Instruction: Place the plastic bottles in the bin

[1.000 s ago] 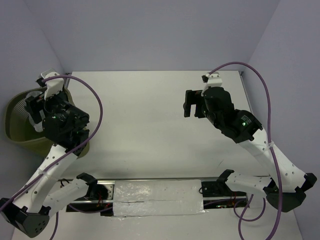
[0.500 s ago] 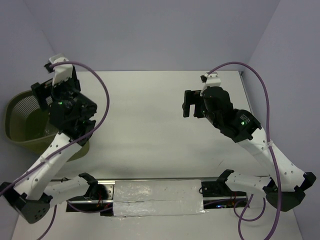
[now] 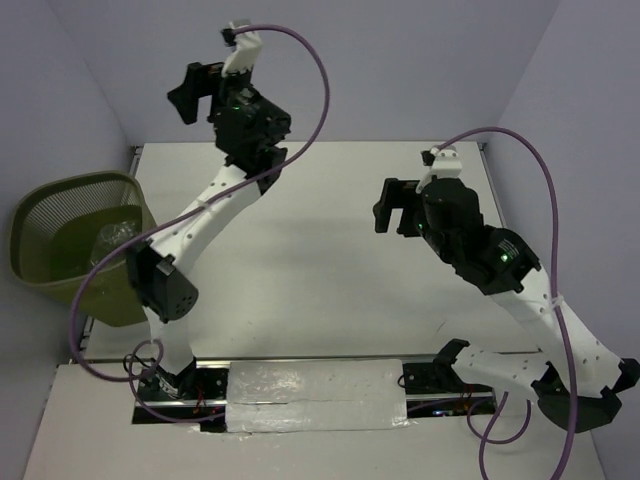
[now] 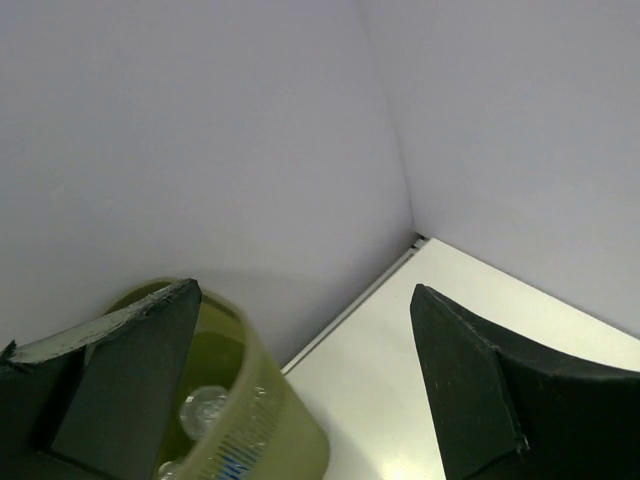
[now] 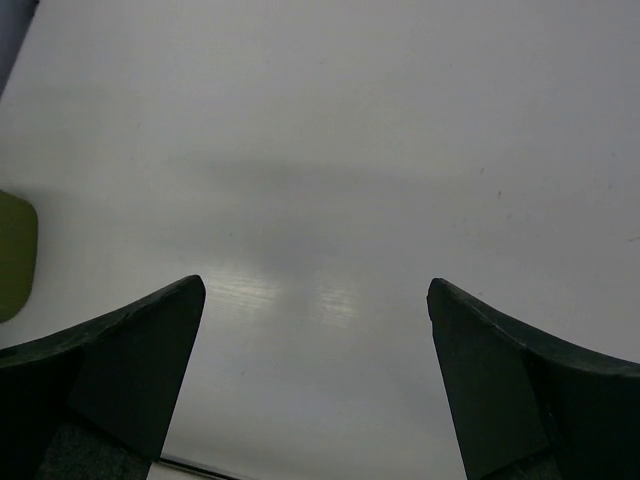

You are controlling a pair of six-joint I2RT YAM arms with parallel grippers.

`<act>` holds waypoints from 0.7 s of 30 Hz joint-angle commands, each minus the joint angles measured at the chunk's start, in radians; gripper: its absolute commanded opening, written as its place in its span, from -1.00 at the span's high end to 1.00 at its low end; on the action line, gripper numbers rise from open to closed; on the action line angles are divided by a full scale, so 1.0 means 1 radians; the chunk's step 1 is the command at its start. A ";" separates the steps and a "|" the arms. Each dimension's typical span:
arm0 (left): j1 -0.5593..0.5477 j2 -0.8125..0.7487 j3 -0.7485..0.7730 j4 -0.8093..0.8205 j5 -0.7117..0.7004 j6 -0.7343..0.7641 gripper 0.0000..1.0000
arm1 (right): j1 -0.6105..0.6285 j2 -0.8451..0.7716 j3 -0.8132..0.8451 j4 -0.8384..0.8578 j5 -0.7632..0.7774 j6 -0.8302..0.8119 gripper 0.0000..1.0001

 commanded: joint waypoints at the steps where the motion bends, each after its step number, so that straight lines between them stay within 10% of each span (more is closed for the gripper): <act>1: -0.003 0.124 0.137 0.010 -0.117 0.060 -0.99 | -0.009 -0.085 0.003 0.002 0.044 0.048 -1.00; 10: -0.021 0.247 0.286 -0.152 -0.070 -0.130 -0.99 | -0.010 -0.219 -0.046 -0.049 0.110 0.097 -1.00; 16: -0.151 0.218 0.507 -1.014 0.234 -0.792 -0.99 | -0.009 -0.234 -0.057 -0.053 0.104 0.114 -1.00; 21: -0.181 0.134 0.460 -1.169 0.346 -0.988 -0.99 | -0.009 -0.223 -0.054 -0.064 0.093 0.118 -1.00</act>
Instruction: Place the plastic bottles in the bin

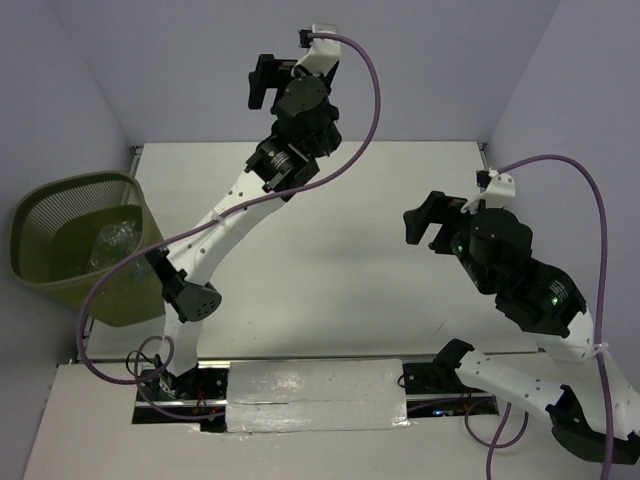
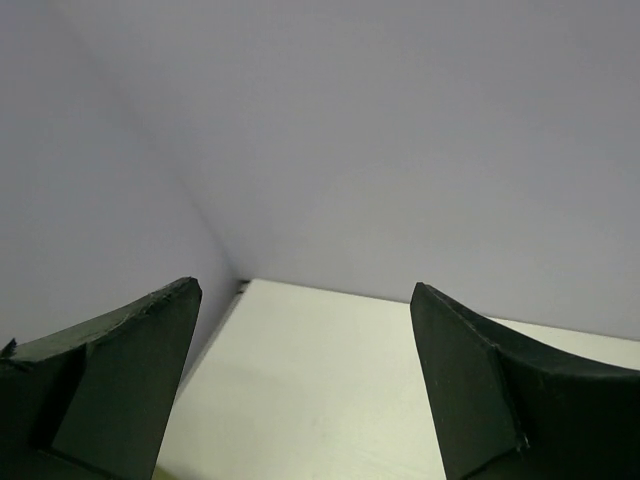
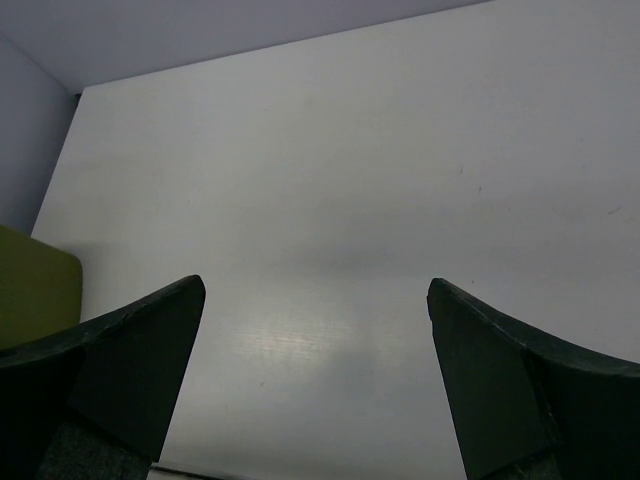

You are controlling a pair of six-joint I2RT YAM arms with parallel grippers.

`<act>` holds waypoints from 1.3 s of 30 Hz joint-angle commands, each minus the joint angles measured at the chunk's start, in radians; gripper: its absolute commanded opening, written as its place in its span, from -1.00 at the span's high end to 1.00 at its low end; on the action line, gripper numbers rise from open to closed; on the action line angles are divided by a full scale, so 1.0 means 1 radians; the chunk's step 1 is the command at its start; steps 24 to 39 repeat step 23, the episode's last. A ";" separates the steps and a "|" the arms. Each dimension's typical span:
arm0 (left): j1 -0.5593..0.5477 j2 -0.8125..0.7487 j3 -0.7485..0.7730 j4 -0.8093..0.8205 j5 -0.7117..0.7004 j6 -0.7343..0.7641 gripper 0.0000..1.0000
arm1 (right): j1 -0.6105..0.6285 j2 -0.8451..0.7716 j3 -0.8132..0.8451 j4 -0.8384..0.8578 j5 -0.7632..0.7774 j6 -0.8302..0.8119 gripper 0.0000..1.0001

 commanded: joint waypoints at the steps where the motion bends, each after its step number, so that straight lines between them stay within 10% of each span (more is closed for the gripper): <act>1: -0.001 -0.110 -0.005 -0.313 0.188 -0.303 -0.99 | -0.005 0.013 0.001 -0.011 0.003 0.013 -1.00; 15: 0.010 -0.406 -0.360 -0.700 0.889 -0.775 -0.99 | -0.004 0.122 0.011 -0.069 0.058 0.095 -1.00; 39: 0.032 -0.524 -0.582 -0.683 0.985 -0.871 -0.99 | -0.004 0.115 -0.024 -0.072 0.070 0.128 -1.00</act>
